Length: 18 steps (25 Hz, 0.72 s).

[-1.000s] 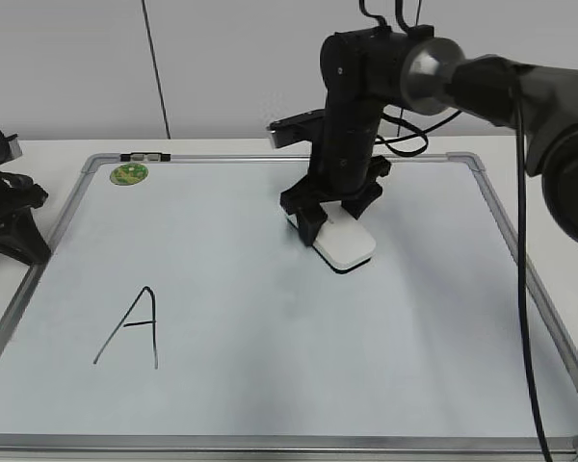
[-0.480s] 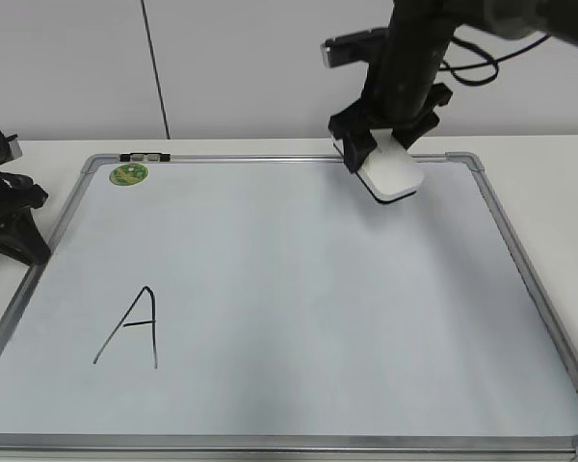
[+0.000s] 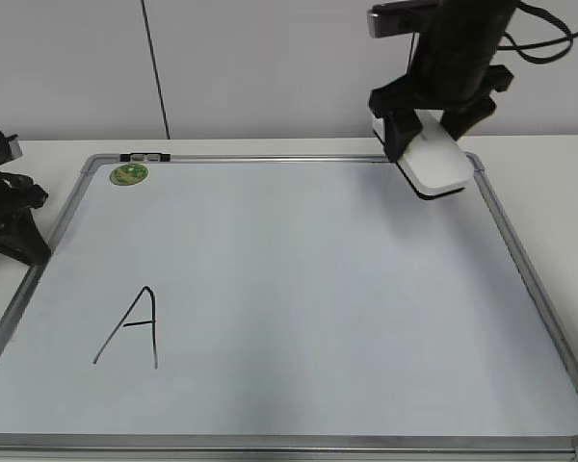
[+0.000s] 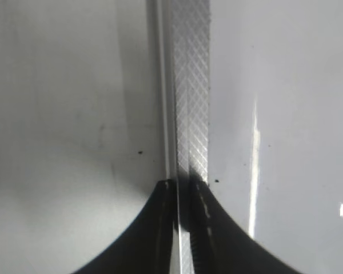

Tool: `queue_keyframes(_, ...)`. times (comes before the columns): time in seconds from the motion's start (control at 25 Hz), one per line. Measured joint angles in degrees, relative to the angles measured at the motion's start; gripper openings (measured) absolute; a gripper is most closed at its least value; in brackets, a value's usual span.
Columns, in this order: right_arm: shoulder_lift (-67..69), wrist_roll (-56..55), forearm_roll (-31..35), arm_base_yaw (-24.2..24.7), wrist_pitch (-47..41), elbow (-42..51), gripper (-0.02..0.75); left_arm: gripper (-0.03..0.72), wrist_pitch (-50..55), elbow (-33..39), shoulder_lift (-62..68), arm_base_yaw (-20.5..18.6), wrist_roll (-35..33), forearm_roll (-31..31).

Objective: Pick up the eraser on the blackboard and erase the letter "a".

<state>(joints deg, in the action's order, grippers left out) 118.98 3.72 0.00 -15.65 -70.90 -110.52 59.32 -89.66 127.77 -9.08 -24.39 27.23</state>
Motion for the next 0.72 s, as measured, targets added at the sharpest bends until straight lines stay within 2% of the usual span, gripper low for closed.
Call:
queue_keyframes(0.24,-6.5,-1.1,0.0,4.9,0.7,14.1,0.542,0.045,0.0,0.0,0.0,0.0,0.0,0.0)
queue_keyframes(0.48,-11.5,-2.8,1.4,8.7,10.2,29.9,0.542,0.045,-0.1,0.0,0.0,0.0,0.0,0.0)
queue_keyframes(0.72,-11.6,-3.1,2.8,10.5,16.4,34.7,0.542,0.045,-0.1,0.0,0.0,0.0,0.0,0.0)
